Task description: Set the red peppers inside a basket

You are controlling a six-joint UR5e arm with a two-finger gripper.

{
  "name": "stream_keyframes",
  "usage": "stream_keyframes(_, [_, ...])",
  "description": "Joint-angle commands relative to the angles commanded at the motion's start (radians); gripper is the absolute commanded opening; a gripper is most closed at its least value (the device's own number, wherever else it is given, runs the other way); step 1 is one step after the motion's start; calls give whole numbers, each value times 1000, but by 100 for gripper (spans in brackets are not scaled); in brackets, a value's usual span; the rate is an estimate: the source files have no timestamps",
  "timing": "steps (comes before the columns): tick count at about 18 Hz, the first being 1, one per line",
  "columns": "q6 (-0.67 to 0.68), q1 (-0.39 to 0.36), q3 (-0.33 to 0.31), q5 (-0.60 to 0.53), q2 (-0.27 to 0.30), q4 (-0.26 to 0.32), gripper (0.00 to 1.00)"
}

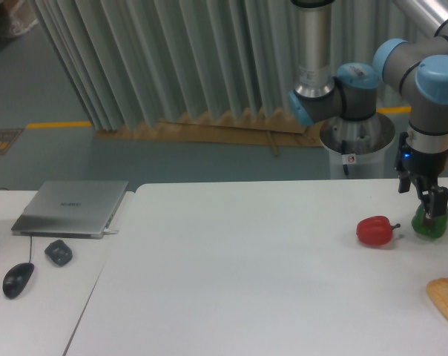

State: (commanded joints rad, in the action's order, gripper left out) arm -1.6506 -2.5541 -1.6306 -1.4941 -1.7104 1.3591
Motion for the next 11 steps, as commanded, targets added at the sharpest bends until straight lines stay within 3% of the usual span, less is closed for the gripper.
stream_keyframes(6, [5,-3,-3,-5,0,0,100])
stream_keyframes(9, [46,3,-87,-5,21,-5,100])
stream_keyframes(11, [57,3,-89,-5,20,-3,100])
